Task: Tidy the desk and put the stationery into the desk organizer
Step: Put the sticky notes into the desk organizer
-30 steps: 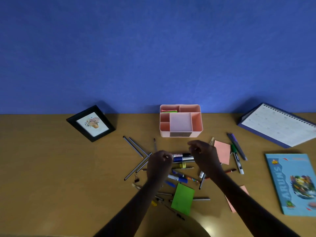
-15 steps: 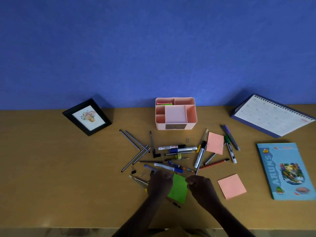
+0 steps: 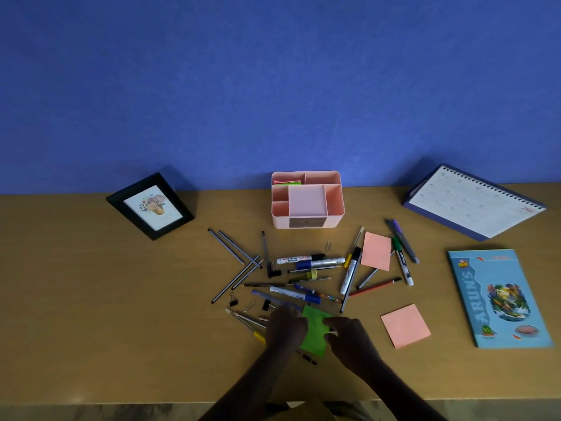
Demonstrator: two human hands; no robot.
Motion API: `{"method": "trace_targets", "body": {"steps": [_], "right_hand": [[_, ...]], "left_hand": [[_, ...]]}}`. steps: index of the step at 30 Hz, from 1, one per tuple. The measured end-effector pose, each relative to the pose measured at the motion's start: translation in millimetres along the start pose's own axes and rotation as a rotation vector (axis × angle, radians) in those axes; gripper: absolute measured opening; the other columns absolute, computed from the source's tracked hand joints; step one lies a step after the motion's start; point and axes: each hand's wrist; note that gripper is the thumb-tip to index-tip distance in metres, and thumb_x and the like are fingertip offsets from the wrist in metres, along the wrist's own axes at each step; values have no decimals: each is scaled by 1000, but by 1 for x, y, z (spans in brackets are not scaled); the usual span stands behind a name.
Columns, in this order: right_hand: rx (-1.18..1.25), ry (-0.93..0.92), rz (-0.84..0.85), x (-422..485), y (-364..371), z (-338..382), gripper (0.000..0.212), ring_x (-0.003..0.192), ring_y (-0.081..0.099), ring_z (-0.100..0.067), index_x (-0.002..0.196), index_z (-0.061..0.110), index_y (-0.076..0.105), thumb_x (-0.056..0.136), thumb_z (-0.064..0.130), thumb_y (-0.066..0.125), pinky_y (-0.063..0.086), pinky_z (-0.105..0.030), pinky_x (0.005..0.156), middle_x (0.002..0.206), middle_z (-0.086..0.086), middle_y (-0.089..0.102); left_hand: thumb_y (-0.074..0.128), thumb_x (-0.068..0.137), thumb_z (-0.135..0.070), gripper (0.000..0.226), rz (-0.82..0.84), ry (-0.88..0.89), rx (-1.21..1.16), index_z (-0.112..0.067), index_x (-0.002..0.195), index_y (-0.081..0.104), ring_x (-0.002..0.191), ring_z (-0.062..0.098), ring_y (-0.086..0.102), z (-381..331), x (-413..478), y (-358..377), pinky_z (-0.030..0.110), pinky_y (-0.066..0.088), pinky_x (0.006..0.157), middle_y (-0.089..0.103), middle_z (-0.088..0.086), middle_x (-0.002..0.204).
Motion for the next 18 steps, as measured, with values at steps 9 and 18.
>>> {"method": "trace_targets", "body": {"steps": [9,18], "right_hand": [[-40,-31,0,7,-6,-4,37,114,70,-7,141,18,67,104,20,68,56,-14,71,141,0,68],[125,-7,-65,15,-36,-6,23,95,73,-3,123,17,71,100,12,70,64,-25,80,120,2,76]], "left_hand": [[75,96,-25,11,-16,42,-9,-23,86,71,72,3,65,-3,1,4,16,46,58,71,-7,85],[77,95,-17,2,31,93,-169,-18,95,77,73,7,73,4,0,-2,26,62,69,75,-2,85]]}}
Point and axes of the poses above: each hand's wrist, its own x-axis towards the middle knuckle, its own y-axis out of the palm, z = x × y
